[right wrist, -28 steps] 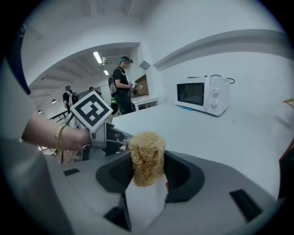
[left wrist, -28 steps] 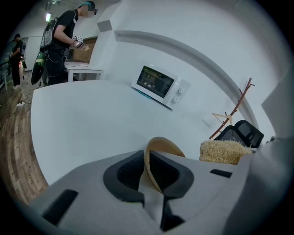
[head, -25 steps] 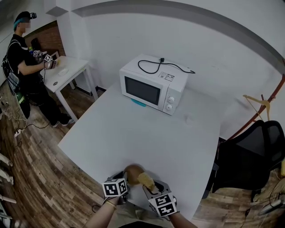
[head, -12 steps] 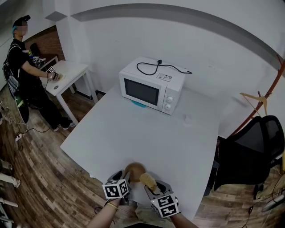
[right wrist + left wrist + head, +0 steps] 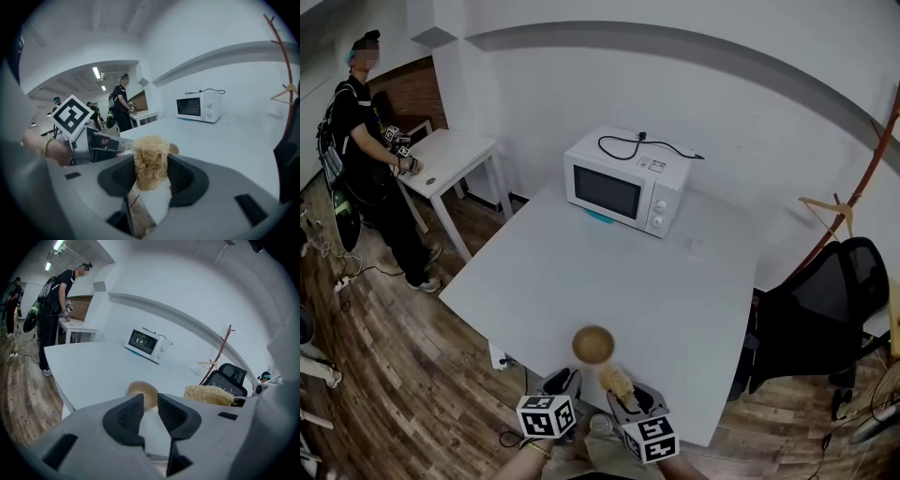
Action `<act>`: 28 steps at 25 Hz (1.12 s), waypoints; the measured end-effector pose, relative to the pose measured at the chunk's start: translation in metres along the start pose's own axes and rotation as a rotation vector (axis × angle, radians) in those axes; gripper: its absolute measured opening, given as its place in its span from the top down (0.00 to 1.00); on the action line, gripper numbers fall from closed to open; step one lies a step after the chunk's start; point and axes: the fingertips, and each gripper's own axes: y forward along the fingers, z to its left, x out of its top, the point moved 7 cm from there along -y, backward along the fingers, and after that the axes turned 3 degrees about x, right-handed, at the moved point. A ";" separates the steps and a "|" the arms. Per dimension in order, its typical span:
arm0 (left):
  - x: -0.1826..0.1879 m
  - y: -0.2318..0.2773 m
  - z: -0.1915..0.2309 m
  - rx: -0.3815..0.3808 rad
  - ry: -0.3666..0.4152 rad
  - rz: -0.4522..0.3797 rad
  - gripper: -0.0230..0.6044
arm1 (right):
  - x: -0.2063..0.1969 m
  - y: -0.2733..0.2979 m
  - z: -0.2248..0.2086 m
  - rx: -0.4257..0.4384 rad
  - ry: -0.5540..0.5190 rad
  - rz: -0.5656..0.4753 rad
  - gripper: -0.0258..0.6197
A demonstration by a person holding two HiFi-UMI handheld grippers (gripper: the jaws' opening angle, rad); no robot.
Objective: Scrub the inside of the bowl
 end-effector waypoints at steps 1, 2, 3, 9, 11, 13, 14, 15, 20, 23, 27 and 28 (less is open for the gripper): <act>-0.002 -0.008 -0.002 0.001 0.005 -0.009 0.82 | -0.002 -0.005 0.004 -0.002 0.006 -0.008 0.67; -0.005 -0.016 -0.004 0.001 0.008 -0.017 0.85 | -0.004 -0.011 0.009 -0.004 0.009 -0.019 0.67; -0.007 -0.024 -0.006 0.000 0.008 -0.025 0.87 | -0.004 -0.017 0.013 -0.005 0.012 -0.029 0.67; -0.020 -0.063 -0.016 -0.018 0.007 -0.053 0.91 | -0.012 -0.044 0.035 -0.019 0.031 -0.071 0.67; -0.026 -0.074 -0.019 -0.030 0.009 -0.053 0.92 | -0.015 -0.052 0.040 -0.023 0.036 -0.080 0.67; -0.031 -0.083 -0.022 -0.043 0.016 -0.048 0.93 | -0.018 -0.059 0.047 -0.024 0.040 -0.088 0.67; -0.034 -0.088 -0.023 -0.047 0.020 -0.045 0.93 | -0.019 -0.062 0.050 -0.023 0.040 -0.090 0.67; -0.037 -0.092 -0.023 -0.051 0.023 -0.041 0.93 | -0.020 -0.064 0.054 -0.022 0.037 -0.092 0.67; -0.048 -0.112 -0.022 -0.060 0.028 -0.040 0.93 | -0.025 -0.074 0.070 -0.022 0.023 -0.100 0.68; -0.052 -0.122 -0.019 -0.063 0.029 -0.038 0.93 | -0.026 -0.076 0.080 -0.010 0.029 -0.106 0.68; -0.055 -0.131 -0.015 -0.071 0.024 -0.040 0.93 | -0.025 -0.078 0.093 0.002 0.026 -0.118 0.68; -0.056 -0.132 -0.015 -0.072 0.024 -0.041 0.93 | -0.026 -0.079 0.095 0.004 0.026 -0.122 0.68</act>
